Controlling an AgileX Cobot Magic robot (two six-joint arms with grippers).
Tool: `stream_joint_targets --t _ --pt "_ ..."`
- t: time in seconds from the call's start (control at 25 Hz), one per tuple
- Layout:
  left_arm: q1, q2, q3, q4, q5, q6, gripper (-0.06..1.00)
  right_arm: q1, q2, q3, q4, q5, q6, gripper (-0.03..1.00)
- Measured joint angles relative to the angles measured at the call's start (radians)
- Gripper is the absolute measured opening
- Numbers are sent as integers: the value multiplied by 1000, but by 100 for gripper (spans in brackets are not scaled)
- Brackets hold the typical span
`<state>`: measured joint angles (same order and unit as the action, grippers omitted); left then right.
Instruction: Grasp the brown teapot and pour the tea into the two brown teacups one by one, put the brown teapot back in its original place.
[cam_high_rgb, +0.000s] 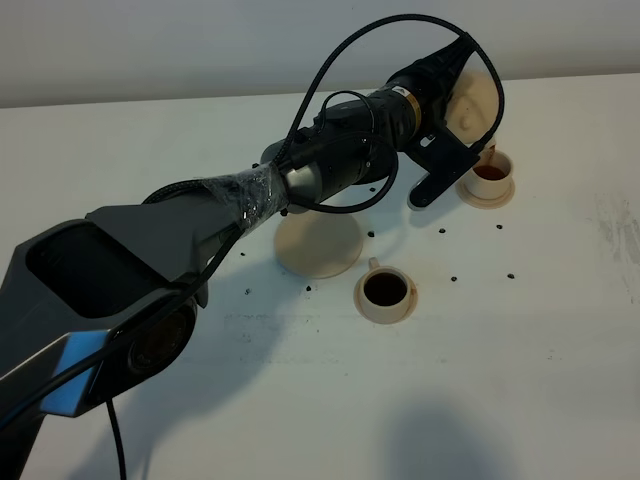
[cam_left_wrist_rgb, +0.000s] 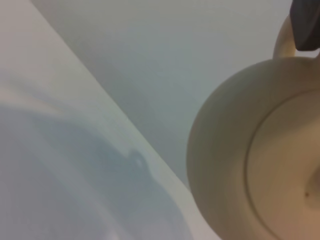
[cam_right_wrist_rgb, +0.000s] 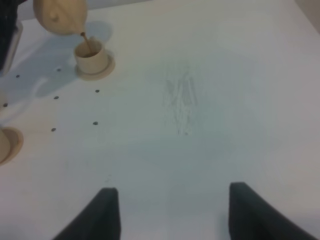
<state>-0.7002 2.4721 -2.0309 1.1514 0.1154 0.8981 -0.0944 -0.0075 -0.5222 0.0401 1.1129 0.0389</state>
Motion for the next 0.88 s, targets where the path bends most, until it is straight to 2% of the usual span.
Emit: stream_joint_targets --t 0.44,0.88 --pt "0 1 16 4 -21 57 9 0 0 0 0 0 0 47" --pt "0 1 19 59 -25 7 9 0 0 0 0 0 0 47"
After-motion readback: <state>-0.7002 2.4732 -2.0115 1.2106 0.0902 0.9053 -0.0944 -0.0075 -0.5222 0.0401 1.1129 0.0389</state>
